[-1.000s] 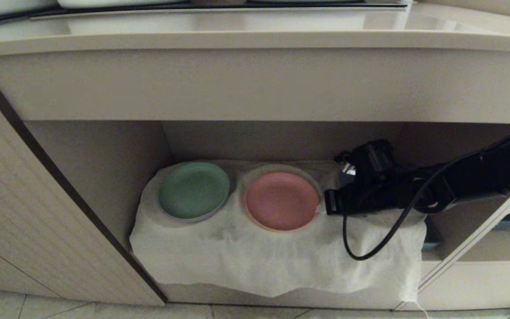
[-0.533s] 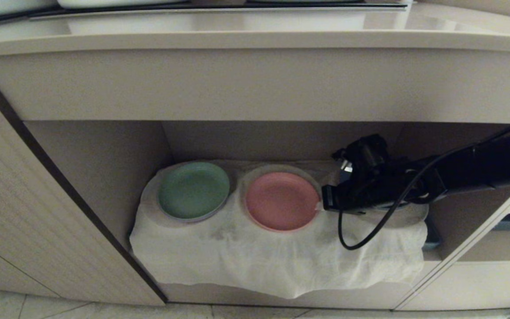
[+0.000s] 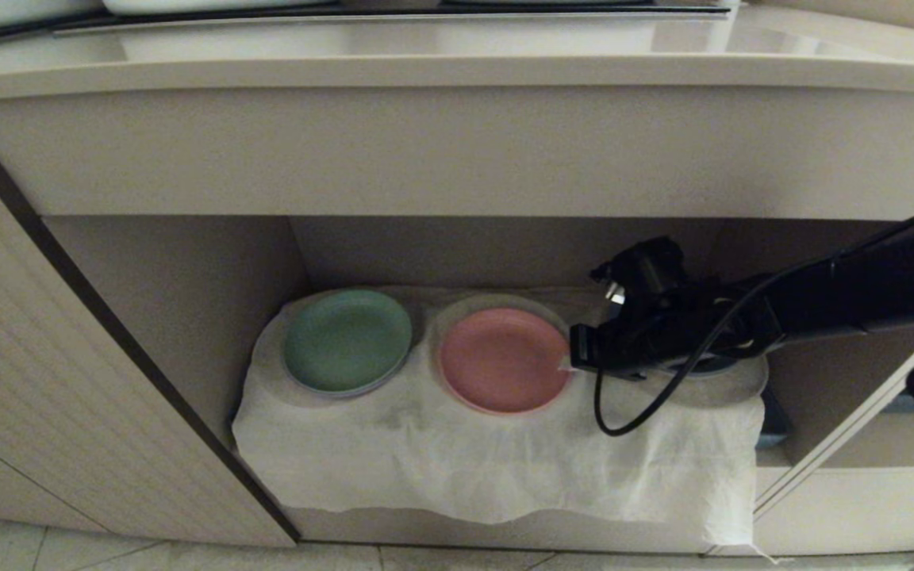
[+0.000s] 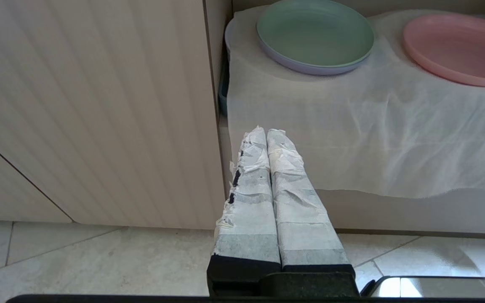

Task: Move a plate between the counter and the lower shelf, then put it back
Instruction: Pick up the plate in the cupboard

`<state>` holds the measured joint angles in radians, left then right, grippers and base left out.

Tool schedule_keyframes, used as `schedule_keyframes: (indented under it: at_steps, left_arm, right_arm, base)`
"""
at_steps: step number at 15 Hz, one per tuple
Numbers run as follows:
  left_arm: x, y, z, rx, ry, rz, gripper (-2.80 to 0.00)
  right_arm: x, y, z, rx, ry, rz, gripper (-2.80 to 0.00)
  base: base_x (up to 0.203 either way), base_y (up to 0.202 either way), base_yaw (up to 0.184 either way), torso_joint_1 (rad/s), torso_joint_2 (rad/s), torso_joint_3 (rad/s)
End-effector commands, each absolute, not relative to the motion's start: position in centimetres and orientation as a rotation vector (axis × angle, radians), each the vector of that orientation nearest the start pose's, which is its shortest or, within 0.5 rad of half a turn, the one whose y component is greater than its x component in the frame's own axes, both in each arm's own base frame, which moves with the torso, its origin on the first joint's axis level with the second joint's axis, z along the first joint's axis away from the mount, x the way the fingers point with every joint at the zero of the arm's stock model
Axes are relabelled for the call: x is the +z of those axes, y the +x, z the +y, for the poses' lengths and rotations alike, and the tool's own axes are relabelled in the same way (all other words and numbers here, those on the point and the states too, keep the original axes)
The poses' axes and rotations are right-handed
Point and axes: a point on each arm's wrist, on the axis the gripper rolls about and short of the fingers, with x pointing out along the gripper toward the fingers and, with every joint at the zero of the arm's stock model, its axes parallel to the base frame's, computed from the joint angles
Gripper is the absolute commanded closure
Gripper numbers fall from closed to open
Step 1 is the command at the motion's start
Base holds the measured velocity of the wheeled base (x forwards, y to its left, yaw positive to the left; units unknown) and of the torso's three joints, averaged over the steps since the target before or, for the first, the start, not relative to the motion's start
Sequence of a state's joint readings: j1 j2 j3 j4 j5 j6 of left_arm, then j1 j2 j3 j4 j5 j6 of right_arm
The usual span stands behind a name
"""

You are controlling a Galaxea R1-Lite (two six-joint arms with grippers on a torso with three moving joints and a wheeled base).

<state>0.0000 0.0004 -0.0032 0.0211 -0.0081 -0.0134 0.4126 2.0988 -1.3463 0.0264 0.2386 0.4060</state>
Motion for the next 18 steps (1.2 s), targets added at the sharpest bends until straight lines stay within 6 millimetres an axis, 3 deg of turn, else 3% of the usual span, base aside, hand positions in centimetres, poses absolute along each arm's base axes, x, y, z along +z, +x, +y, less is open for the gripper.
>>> schedule_keyframes:
  at_steps: [1, 2, 3, 18]
  left_arm:
    - [7.4, -2.3, 0.0, -0.008, -0.014, 0.018, 0.0]
    - [7.4, -2.3, 0.0, -0.008, -0.014, 0.018, 0.0]
    - [7.4, -2.3, 0.0, -0.008, -0.014, 0.018, 0.0]
    - [7.4, -2.3, 0.0, -0.008, -0.014, 0.018, 0.0]
  right_arm:
    - [12.2, 36.8, 16.7, 0.441, 0.302, 0.903, 0.0]
    - [12.1, 36.7, 16.6, 0.436, 0.3, 0.914, 0.0]
    - [12.1, 36.7, 16.6, 0.434, 0.3, 0.915, -2.8]
    - [12.0, 38.1, 17.5, 0.423, 0.287, 0.87, -2.8]
  base:
    - [0.0, 0.0, 0.0, 0.0, 0.0, 0.0]
    - [0.0, 0.0, 0.0, 0.0, 0.0, 0.0]
    - [0.0, 0.0, 0.0, 0.0, 0.0, 0.0]
    - [0.0, 0.0, 0.0, 0.0, 0.0, 0.0]
